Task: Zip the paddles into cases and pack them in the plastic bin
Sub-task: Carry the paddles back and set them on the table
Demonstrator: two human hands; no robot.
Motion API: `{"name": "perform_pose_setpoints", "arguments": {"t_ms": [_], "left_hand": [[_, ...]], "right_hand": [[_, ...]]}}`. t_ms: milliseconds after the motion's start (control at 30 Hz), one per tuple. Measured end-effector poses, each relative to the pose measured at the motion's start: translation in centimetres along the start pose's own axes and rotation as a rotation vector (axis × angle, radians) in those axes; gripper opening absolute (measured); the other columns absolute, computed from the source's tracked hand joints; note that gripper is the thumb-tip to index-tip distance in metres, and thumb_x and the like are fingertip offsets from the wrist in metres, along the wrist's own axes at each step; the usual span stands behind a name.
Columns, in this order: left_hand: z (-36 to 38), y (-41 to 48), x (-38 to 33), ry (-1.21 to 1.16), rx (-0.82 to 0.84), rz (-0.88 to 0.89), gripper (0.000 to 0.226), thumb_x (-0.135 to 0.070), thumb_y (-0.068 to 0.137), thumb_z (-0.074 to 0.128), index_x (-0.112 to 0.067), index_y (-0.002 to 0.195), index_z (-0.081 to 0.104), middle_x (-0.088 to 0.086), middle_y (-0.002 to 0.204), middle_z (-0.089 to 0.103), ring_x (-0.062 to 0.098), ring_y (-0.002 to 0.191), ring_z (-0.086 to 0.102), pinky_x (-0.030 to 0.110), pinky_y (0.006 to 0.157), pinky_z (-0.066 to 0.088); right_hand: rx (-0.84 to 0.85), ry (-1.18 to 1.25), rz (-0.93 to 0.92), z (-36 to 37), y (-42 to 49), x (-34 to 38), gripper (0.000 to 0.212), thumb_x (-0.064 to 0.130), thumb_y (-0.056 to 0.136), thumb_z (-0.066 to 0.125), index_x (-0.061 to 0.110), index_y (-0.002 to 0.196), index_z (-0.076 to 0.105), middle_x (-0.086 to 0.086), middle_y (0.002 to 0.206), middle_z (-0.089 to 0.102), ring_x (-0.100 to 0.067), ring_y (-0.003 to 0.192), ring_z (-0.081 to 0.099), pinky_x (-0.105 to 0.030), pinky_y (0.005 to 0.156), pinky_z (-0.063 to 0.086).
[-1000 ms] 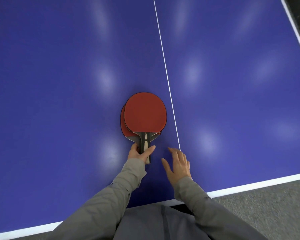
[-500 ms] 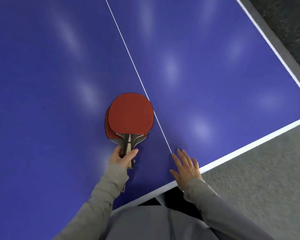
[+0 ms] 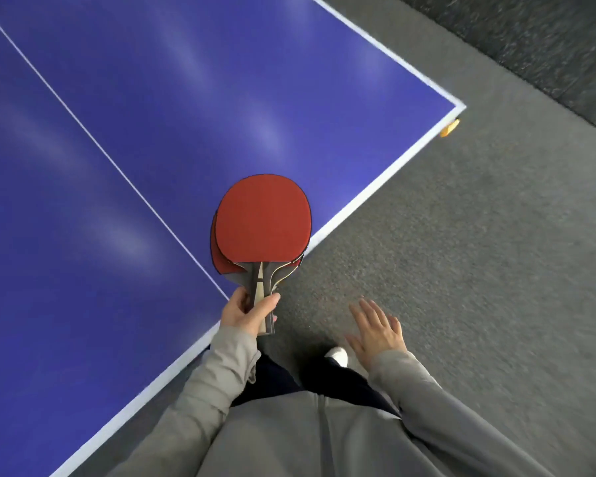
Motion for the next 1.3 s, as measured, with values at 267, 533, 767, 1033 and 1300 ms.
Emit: {"name": "perform_pose_setpoints", "arguments": {"t_ms": [267, 533, 767, 1033, 1300], "left_hand": [[14.5, -4.2, 1.2, 0.195, 0.233, 0.027, 0.011, -0.006, 0.083, 0.066, -0.01, 0.083, 0.057, 0.008, 0.074, 0.06, 0.006, 0.047, 0.061, 0.017, 0.047, 0.05], [24.4, -4.6, -0.2, 0.367, 0.371, 0.073, 0.029, -0.03, 0.058, 0.07, -0.011, 0.075, 0.055, 0.008, 0.07, 0.059, 0.024, 0.069, 0.059, 0.039, 0.073, 0.051], [33.5, 0.2, -2.5, 0.344, 0.358, 0.026, 0.026, -0.021, 0.062, 0.077, -0.014, 0.071, 0.053, 0.005, 0.067, 0.059, 0.024, 0.065, 0.056, 0.038, 0.068, 0.05], [41.9, 7.8, -8.3, 0.305, 0.301, 0.024, 0.019, -0.013, 0.079, 0.073, -0.013, 0.079, 0.053, 0.011, 0.076, 0.06, 0.021, 0.062, 0.06, 0.025, 0.061, 0.053], [45.8, 12.8, -12.7, 0.206, 0.156, 0.032, 0.017, -0.007, 0.084, 0.066, -0.002, 0.095, 0.055, 0.008, 0.076, 0.058, 0.002, 0.045, 0.059, 0.015, 0.048, 0.05]], "right_hand": [[-0.001, 0.242, 0.379, 3.0, -7.3, -15.7, 0.062, 0.053, 0.096, 0.033, 0.03, 0.149, 0.014, 0.006, 0.159, 0.01, -0.013, 0.147, 0.005, -0.041, 0.117, 0.01], [0.027, 0.343, 0.491, 3.5, -8.3, -22.0, 0.061, 0.052, 0.096, 0.034, 0.029, 0.149, 0.014, 0.006, 0.159, 0.01, -0.014, 0.147, 0.005, -0.043, 0.118, 0.009], [0.073, 0.308, 0.501, -0.5, -2.7, -29.1, 0.062, 0.051, 0.096, 0.034, 0.028, 0.15, 0.013, 0.005, 0.159, 0.012, -0.014, 0.147, 0.007, -0.044, 0.118, 0.01], [0.24, 0.238, 0.44, -9.6, 5.7, -37.1, 0.051, 0.049, 0.097, 0.033, 0.028, 0.143, 0.026, 0.0, 0.146, 0.039, -0.022, 0.136, 0.034, -0.044, 0.111, 0.023], [0.284, 0.041, 0.275, -17.8, 15.0, -42.3, 0.046, 0.049, 0.096, 0.031, 0.028, 0.137, 0.034, 0.003, 0.143, 0.041, -0.02, 0.133, 0.036, -0.042, 0.108, 0.027]]}}
Point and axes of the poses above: each hand's wrist, its own y-axis towards the middle knuckle, its own z-axis out of the palm, x = y × z, the point moved 2 cm from there along y, towards the middle knuckle
